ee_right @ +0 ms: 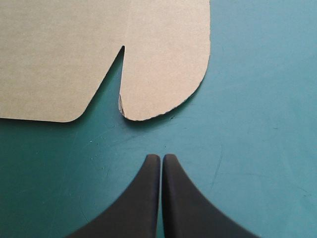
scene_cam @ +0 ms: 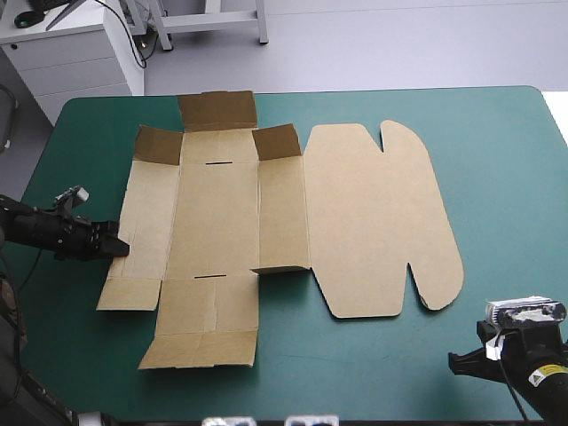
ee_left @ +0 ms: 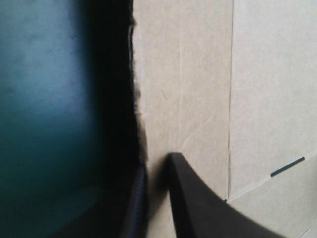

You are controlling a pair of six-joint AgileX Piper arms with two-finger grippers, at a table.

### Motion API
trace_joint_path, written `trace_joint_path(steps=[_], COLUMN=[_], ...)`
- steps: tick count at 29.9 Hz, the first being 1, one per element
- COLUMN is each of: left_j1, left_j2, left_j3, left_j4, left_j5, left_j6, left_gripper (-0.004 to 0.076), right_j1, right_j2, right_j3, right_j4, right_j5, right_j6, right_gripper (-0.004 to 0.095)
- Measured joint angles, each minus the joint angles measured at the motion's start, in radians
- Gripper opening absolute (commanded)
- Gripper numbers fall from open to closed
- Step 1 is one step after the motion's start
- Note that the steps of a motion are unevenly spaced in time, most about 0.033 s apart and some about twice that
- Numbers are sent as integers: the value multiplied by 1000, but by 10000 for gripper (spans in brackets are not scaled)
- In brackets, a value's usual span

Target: Fold the box

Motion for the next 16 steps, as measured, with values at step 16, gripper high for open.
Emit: trace_joint_path(steps=[16], left_j1=[-3], left_j2=[0], left_j3=[-1], left_j4=[-15], left_j5=[12], left_j6=[2], left_gripper=[552], right_j1=[0], right_j2=[0], right_j3=[0], right_j4=[0], right_j5=[0], right_j6=[0], right_gripper=[0])
